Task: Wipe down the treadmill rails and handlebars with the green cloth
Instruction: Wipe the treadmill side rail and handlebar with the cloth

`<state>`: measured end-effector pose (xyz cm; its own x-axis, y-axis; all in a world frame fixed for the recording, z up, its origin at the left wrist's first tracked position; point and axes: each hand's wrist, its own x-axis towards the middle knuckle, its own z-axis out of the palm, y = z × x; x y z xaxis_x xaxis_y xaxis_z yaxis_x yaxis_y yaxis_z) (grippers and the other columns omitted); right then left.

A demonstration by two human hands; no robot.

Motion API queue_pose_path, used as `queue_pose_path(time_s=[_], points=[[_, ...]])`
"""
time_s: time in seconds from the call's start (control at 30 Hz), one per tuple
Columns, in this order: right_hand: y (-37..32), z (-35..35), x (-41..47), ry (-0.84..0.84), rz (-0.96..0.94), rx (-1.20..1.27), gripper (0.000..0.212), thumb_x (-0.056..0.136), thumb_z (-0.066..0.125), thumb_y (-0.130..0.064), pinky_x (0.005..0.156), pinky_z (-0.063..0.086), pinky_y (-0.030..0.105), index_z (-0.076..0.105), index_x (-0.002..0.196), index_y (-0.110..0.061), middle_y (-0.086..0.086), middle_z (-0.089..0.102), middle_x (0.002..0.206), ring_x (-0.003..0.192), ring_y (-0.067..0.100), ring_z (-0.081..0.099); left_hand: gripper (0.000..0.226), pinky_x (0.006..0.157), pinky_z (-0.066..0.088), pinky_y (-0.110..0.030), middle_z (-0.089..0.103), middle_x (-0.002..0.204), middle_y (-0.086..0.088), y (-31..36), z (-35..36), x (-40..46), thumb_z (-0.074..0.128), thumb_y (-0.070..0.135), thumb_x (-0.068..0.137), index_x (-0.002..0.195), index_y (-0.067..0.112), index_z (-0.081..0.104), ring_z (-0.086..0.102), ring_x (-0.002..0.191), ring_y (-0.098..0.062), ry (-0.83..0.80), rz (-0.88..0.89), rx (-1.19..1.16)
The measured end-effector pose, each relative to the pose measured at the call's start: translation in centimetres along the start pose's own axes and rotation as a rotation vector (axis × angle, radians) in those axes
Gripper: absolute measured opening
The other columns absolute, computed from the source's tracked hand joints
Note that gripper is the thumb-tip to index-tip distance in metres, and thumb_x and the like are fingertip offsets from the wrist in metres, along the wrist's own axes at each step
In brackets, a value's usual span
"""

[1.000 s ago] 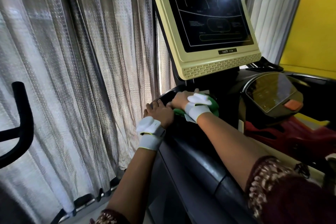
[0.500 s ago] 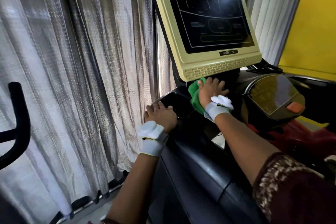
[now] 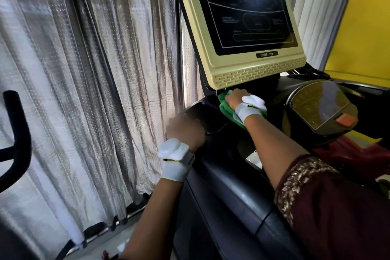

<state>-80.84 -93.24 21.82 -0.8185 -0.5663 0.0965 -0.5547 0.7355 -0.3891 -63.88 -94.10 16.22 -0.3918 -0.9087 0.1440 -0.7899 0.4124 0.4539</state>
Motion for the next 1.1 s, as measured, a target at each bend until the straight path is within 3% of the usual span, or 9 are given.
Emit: queue_pose_path(time_s=[0.17, 0.33, 0.43, 0.57, 0.67, 0.87, 0.93, 1.1], points=[[-0.2, 1.1, -0.7, 0.099, 0.017, -0.06, 0.037, 0.091, 0.045, -0.031, 0.081, 0.046, 0.029, 0.068, 0.103, -0.005, 0.011, 0.066, 0.114, 0.104, 0.032, 0.064, 0.058, 0.12, 0.011, -0.043, 0.017, 0.16, -0.007, 0.1, -0.1, 0.3, 0.019, 0.035, 0.099, 0.151, 0.011, 0.02, 0.012, 0.147, -0.031, -0.017, -0.012, 0.004], [0.3, 1.0, -0.2, -0.013, 0.032, -0.013, 0.042, 0.086, 0.042, -0.04, 0.089, 0.046, 0.037, 0.066, 0.101, -0.009, 0.013, 0.065, 0.118, 0.105, 0.037, 0.061, 0.057, 0.12, 0.012, -0.044, 0.02, 0.159, -0.007, 0.0, 0.0, 0.2, 0.019, 0.035, 0.099, 0.15, 0.01, 0.022, 0.014, 0.147, -0.03, -0.007, -0.011, 0.002], [0.1, 1.2, -0.6, 0.009, 0.018, -0.051, 0.047, 0.085, 0.04, -0.043, 0.087, 0.045, 0.037, 0.066, 0.105, -0.01, 0.012, 0.064, 0.12, 0.107, 0.036, 0.061, 0.057, 0.119, 0.014, -0.044, 0.022, 0.158, -0.008, -0.1, 0.0, 0.3, 0.019, 0.034, 0.098, 0.15, 0.009, 0.023, 0.017, 0.146, -0.032, -0.011, -0.006, -0.003], [-0.3, 0.8, -4.1, 0.034, -0.067, -0.142, 0.044, 0.092, 0.04, -0.037, 0.08, 0.042, 0.031, 0.066, 0.112, -0.007, 0.012, 0.063, 0.122, 0.11, 0.032, 0.06, 0.054, 0.115, 0.019, -0.046, 0.029, 0.153, -0.011, -0.3, 0.5, 0.6, 0.021, 0.03, 0.096, 0.144, 0.008, 0.033, 0.023, 0.141, -0.035, 0.005, 0.018, 0.017], [0.4, -0.2, -4.8, -0.002, -0.109, -0.089, 0.047, 0.097, 0.04, -0.036, 0.088, 0.044, 0.032, 0.059, 0.122, -0.002, 0.017, 0.06, 0.126, 0.115, 0.035, 0.058, 0.053, 0.115, 0.022, -0.047, 0.034, 0.151, -0.01, -0.6, 0.6, 1.1, 0.022, 0.028, 0.096, 0.142, 0.008, 0.036, 0.026, 0.139, -0.034, 0.024, 0.027, 0.015], [0.2, 0.1, -8.4, -0.027, -0.347, -0.158, 0.061, 0.08, 0.054, -0.063, 0.084, 0.044, 0.03, 0.06, 0.116, -0.014, 0.013, 0.062, 0.122, 0.113, 0.032, 0.058, 0.048, 0.106, 0.031, -0.045, 0.044, 0.141, -0.009, -0.8, 0.8, 1.2, 0.029, 0.023, 0.093, 0.133, 0.009, 0.05, 0.036, 0.13, -0.032, 0.072, 0.02, -0.02], [-0.1, 0.3, -9.3, -0.061, -0.403, -0.18, 0.055, 0.081, 0.053, -0.06, 0.082, 0.043, 0.029, 0.064, 0.111, -0.015, 0.011, 0.064, 0.12, 0.111, 0.031, 0.059, 0.047, 0.107, 0.03, -0.043, 0.045, 0.141, -0.01, -0.8, 0.7, 1.0, 0.031, 0.021, 0.092, 0.134, 0.006, 0.048, 0.037, 0.131, -0.032, 0.084, 0.007, -0.085], [-0.8, -0.2, -10.9, -0.086, -0.457, -0.214, 0.044, 0.09, 0.046, -0.045, 0.077, 0.038, 0.027, 0.063, 0.116, -0.014, 0.01, 0.062, 0.125, 0.113, 0.031, 0.058, 0.05, 0.104, 0.033, -0.036, 0.054, 0.135, -0.013, -0.6, 0.3, 0.2, 0.03, 0.022, 0.087, 0.128, 0.006, 0.053, 0.044, 0.127, -0.029, 0.185, 0.025, -0.16]])
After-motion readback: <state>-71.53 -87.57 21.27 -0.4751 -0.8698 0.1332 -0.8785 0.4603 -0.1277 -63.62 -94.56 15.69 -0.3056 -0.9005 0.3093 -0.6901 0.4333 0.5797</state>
